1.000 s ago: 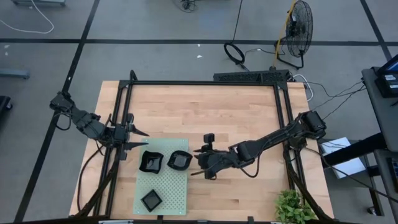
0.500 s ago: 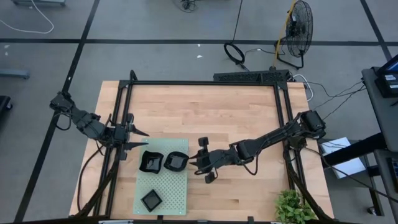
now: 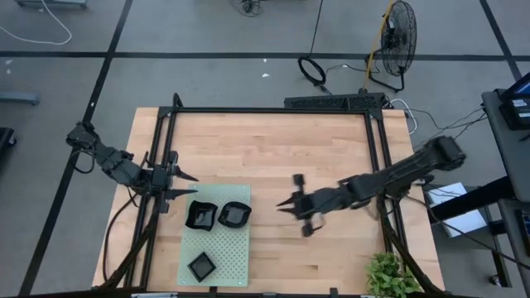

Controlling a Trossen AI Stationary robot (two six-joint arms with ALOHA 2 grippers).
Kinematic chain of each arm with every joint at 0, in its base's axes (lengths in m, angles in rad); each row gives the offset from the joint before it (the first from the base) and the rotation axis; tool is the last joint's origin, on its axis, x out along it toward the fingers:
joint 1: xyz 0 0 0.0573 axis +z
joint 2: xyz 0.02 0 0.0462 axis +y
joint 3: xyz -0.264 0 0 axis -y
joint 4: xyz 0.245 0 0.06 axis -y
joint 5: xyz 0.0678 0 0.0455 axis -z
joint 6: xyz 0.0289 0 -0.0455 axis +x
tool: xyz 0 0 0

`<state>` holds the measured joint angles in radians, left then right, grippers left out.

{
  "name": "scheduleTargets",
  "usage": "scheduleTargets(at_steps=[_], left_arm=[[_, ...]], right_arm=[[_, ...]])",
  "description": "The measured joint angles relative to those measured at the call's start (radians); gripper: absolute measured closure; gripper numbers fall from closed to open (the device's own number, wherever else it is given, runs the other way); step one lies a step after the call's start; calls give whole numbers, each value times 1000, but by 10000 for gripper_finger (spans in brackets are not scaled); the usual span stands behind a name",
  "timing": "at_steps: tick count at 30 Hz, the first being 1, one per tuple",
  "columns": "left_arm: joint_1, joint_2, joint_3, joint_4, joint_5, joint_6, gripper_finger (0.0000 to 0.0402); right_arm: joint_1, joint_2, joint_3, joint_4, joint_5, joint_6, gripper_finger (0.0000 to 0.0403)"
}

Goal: Pick & Place Mini shaped plates
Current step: Return to Home Position

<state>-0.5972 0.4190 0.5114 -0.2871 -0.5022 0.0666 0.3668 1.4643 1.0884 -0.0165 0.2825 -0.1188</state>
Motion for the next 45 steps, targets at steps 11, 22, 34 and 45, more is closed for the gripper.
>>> scheduleTargets(at_steps=[11, 22, 34, 45], left_arm=[[0, 0, 0, 1, 1, 0, 254], [0, -19, -1, -22, 233, -40, 254], [1, -413, -214, 34, 393, -96, 254], [2, -415, -397, 285, 432, -112, 254]], right_arm=[[-7, -498, -669, 499, 54, 128, 402], [-5, -675, -907, 701, 56, 129, 402], [-5, -725, -927, 705, 54, 101, 403], [-5, -738, -1052, 849, 1, 93, 403]])
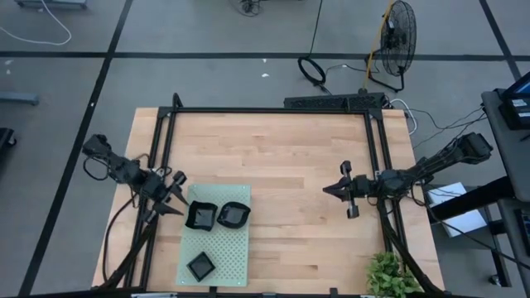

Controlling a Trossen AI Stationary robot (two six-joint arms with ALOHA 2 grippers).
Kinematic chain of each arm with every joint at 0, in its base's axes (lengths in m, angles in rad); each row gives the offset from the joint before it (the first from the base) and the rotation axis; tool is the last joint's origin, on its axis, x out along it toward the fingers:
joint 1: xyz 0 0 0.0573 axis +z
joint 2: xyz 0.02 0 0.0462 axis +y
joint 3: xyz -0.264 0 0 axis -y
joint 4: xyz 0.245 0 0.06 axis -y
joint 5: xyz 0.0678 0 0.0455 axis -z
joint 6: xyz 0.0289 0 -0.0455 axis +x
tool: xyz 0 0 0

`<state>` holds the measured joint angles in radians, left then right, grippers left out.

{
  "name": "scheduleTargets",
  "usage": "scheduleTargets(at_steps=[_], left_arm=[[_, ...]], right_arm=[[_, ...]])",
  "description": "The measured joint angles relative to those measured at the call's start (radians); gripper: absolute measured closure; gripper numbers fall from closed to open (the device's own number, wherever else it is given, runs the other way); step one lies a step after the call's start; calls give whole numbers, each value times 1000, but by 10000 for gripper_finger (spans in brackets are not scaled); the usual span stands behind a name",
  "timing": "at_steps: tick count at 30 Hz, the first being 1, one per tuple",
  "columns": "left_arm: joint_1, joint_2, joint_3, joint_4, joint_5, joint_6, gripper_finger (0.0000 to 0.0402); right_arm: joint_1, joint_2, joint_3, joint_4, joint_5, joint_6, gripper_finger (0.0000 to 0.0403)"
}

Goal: Pick & Place Mini shaped plates
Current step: Return to Home Position

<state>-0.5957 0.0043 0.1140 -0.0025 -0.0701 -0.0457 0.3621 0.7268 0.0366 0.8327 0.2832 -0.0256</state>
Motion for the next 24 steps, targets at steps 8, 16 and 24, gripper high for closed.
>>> scheduleTargets(at_steps=[8, 16, 24], left_arm=[[-2, 2, -102, 57, 44, 13, 254], [-2, 2, -99, 56, 43, -17, 254], [-2, 2, -99, 57, 43, -19, 254]], right_arm=[[0, 0, -19, 5, 2, 7, 403], [0, 2, -21, -23, 1, 70, 403], [0, 2, -22, -22, 1, 67, 403]])
